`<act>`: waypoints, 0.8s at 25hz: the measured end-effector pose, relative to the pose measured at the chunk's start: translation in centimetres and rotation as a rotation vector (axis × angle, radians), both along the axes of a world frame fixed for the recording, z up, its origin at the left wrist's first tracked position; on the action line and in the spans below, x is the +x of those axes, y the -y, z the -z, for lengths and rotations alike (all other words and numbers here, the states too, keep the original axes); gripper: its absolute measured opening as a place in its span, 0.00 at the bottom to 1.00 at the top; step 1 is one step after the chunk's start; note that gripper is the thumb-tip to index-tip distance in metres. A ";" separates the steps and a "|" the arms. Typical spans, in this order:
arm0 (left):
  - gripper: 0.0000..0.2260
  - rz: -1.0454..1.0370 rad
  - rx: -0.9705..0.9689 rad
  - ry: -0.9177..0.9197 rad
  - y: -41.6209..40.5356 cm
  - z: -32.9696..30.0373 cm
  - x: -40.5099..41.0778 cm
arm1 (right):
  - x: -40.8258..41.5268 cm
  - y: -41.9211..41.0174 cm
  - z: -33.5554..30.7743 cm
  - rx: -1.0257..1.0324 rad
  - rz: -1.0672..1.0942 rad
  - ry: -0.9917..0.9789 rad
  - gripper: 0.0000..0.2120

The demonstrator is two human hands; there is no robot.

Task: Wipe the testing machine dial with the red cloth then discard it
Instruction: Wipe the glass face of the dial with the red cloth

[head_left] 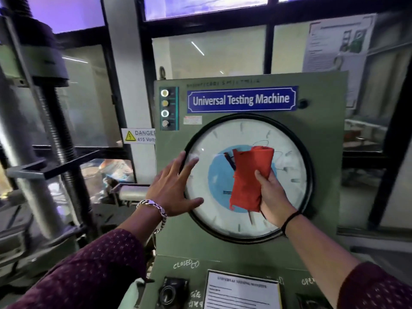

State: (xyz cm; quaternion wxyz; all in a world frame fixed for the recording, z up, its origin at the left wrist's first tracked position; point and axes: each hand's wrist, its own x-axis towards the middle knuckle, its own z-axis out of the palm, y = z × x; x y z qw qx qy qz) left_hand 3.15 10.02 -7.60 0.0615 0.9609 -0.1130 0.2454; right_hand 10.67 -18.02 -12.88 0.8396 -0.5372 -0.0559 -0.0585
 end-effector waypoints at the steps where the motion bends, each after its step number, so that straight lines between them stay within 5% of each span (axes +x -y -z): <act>1: 0.55 0.021 0.002 -0.002 0.7 0.0 1.2 | 0.8 0.9 0.1 -0.016 0.083 0.002 0.19; 7: 0.58 0.126 0.031 -0.053 3.1 1.0 11.1 | 7.8 5.6 -0.1 -0.614 0.709 0.226 0.30; 12: 0.60 0.173 0.071 -0.066 3.8 2.4 19.2 | 17.4 2.2 -1.3 -1.487 0.698 0.167 0.38; 14: 0.62 0.193 0.186 0.022 4.9 1.5 22.6 | 18.0 1.1 2.7 -1.664 0.735 0.364 0.35; 16: 0.65 0.186 0.368 0.139 5.8 0.1 25.0 | 17.1 3.3 6.5 -1.627 0.809 0.460 0.35; 20: 0.78 0.150 0.555 0.214 6.5 -0.2 28.2 | 19.5 3.8 0.9 -1.248 1.028 0.046 0.38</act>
